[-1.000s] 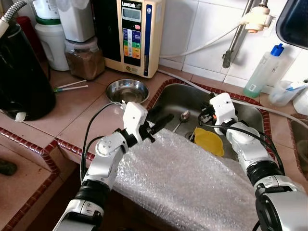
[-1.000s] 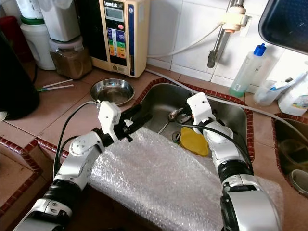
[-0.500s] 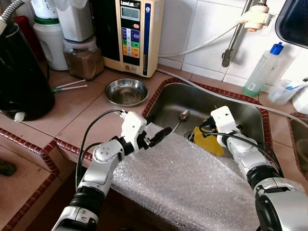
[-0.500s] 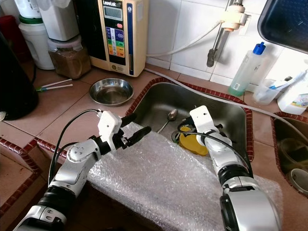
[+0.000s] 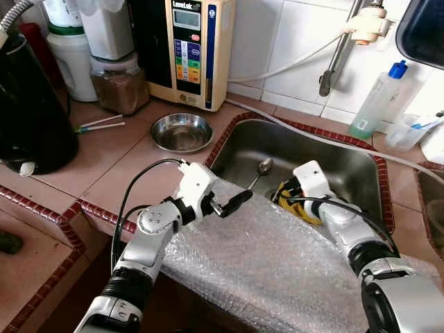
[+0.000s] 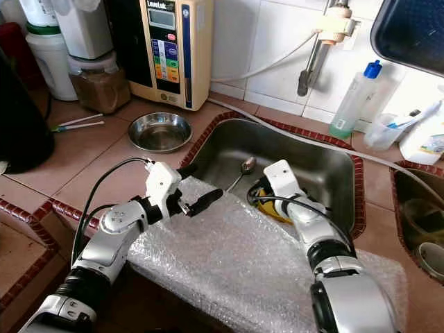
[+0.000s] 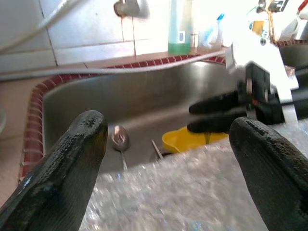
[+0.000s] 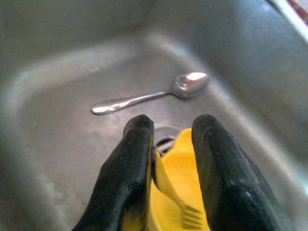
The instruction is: Kitchen organization
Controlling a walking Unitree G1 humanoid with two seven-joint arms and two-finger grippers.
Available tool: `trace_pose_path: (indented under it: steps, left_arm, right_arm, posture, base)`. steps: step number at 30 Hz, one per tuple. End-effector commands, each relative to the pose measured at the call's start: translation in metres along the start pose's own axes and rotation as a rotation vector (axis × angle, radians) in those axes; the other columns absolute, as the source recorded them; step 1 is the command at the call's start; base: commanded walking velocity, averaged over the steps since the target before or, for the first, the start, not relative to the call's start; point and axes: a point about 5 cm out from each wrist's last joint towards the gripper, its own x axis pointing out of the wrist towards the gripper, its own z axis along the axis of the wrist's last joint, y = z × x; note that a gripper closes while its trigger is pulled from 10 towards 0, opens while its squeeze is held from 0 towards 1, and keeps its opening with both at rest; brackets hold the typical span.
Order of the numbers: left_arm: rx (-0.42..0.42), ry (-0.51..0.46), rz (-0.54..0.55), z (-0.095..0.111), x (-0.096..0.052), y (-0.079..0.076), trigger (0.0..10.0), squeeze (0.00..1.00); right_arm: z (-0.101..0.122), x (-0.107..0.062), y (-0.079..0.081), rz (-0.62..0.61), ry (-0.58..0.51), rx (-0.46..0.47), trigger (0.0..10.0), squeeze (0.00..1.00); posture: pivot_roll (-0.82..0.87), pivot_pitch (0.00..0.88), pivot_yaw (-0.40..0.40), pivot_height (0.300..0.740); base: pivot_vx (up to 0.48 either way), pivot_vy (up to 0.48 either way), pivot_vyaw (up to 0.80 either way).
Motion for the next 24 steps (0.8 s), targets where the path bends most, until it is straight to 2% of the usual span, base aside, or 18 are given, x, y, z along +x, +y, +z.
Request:
trace_pose_path:
  steps: [1,12,19,21,24]
  left_arm:
    - [0.022,-0.004,0.005,0.005,0.004,0.002,10.0,1.0]
    - [0.017,-0.013,0.093,0.007,0.004,0.014,10.0,1.0]
    - [0.019,-0.015,0.107,0.008,0.004,0.016,10.0,1.0]
    - [-0.021,-0.029,0.351,0.016,0.002,0.047,10.0,1.0]
    - [-0.034,-0.052,0.448,0.021,0.0,0.057,10.0,1.0]
  right_arm:
    - [0.002,-0.001,-0.001,0.003,-0.018,-0.019,10.0,1.0]
    - [0.019,0.001,0.001,0.024,-0.129,0.035,10.0,1.0]
    - [0.021,0.001,0.001,0.025,-0.138,0.034,10.0,1.0]
    - [0.047,-0.003,0.003,0.065,-0.34,0.041,10.0,1.0]
    - [0.052,-0.007,0.005,0.087,-0.389,0.019,10.0,1.0]
  posture:
    - [0.07,0.0,-0.035,0.74]
    - [0.07,0.0,-0.038,0.74]
    - [0.07,0.0,-0.038,0.74]
    - [0.06,0.0,-0.037,0.74]
    - [0.05,0.0,-0.037,0.74]
  base:
    - [0.0,0.0,0.0]
    - [0.0,0.0,0.0]
    - [0.0,0.0,0.0]
    - [0.0,0.0,0.0]
    - [0.0,0.0,0.0]
